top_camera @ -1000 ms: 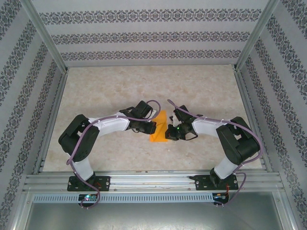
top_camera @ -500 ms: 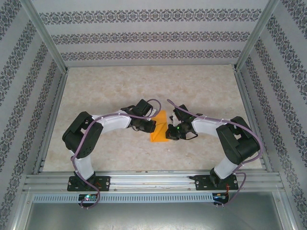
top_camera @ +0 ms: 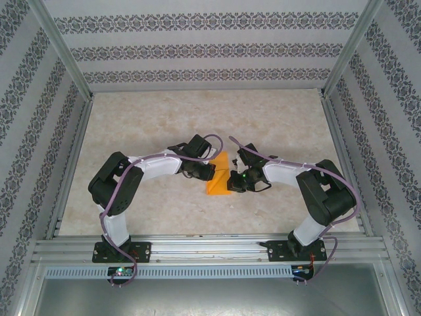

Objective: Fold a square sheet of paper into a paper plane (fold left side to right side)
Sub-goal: Fold the triangle a second time at the center of the table.

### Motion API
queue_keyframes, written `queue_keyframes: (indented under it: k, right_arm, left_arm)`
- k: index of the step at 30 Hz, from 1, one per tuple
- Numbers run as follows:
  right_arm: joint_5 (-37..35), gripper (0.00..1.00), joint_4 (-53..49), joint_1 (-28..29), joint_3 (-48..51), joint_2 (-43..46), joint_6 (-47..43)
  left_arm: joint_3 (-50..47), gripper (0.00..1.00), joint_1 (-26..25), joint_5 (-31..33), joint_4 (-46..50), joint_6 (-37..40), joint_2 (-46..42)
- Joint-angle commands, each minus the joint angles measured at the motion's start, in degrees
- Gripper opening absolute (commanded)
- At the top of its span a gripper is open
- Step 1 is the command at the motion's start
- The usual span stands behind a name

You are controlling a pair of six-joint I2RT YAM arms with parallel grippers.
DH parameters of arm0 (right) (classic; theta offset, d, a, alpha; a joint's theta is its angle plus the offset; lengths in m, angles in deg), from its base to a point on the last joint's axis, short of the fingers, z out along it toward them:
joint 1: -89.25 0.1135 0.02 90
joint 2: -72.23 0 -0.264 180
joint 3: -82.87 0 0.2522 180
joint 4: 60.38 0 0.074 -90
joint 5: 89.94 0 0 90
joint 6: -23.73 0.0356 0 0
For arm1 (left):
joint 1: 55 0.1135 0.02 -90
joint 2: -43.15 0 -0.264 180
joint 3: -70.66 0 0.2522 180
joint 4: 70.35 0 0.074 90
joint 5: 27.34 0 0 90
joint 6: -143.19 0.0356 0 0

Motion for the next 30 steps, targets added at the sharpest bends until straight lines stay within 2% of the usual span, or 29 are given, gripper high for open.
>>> queue_keyframes:
  k: [1,30]
  right_arm:
    - [-2.85,0.0,-3.16,-0.17,0.19,-1.83,-0.77]
    - [-2.48,0.0,-3.24,-0.69,0.19,-2.02,-1.04]
  left_arm:
    - [1.58,0.01,1.07,0.89,2.31,1.76,1.24]
    - [2.7,0.0,1.07,2.22,3.24,2.69,2.53]
